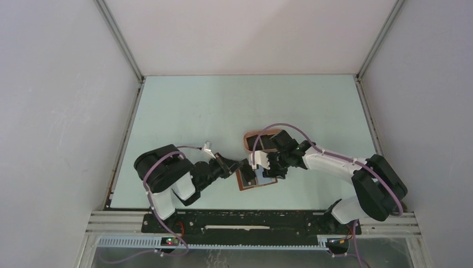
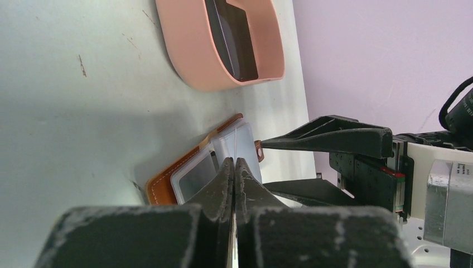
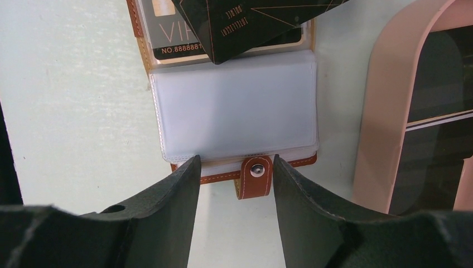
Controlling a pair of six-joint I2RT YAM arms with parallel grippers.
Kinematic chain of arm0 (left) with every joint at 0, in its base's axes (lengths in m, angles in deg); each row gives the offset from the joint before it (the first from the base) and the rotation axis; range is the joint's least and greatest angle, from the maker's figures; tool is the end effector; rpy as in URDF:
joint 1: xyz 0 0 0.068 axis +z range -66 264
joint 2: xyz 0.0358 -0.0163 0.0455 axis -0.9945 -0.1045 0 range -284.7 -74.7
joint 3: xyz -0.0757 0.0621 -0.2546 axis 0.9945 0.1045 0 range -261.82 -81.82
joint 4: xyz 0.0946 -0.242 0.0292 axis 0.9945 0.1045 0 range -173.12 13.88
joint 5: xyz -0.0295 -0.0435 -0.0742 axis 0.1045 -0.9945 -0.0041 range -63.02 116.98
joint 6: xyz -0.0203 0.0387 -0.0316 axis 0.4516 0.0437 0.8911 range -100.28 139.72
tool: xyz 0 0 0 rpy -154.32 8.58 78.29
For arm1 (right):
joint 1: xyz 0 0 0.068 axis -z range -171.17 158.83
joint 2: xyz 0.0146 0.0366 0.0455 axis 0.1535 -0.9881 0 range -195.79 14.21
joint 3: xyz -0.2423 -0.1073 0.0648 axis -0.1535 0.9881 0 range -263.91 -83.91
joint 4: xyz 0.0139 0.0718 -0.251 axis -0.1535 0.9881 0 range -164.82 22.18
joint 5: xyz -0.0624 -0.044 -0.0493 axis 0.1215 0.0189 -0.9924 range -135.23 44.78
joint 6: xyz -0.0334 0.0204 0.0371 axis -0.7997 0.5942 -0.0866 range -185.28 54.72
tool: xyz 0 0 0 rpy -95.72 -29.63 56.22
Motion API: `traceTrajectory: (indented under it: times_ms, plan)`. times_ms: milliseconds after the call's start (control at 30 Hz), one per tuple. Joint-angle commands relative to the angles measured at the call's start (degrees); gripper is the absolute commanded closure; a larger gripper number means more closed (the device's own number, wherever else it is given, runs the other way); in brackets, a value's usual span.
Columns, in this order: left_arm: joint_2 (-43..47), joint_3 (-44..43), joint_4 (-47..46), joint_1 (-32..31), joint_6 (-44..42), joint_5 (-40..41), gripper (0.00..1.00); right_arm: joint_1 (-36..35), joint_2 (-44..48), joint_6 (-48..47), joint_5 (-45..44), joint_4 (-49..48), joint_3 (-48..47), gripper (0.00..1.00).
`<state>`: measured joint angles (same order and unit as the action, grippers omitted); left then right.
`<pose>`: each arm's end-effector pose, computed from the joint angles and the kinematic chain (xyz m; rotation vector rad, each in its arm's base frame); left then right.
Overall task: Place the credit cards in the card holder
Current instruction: Insert the credit card into the card holder.
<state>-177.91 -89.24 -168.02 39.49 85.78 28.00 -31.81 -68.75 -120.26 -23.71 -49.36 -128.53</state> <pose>0.1595 -0.1558 0.1000 -0.3843 1.9421 -1.3340 0.1921 0.1821 0.1745 -2.0144 1.6697 0.4168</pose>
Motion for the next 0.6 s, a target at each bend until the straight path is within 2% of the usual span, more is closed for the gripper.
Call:
traceTrajectory:
  times_ms: [0, 567]
  plan:
    - [-0.8, -1.44, -1.95, -0.32, 0.56, 1.78, 1.0, -0.65, -0.71, 0.09, -0.35, -0.27, -0.78, 0.41]
    - [-3.75, -3.36, -1.85, -1.49, 2.39, 0.39, 1.0, -0.66, -1.07, 0.31, -0.6, 0.52, -1.26, 0.41]
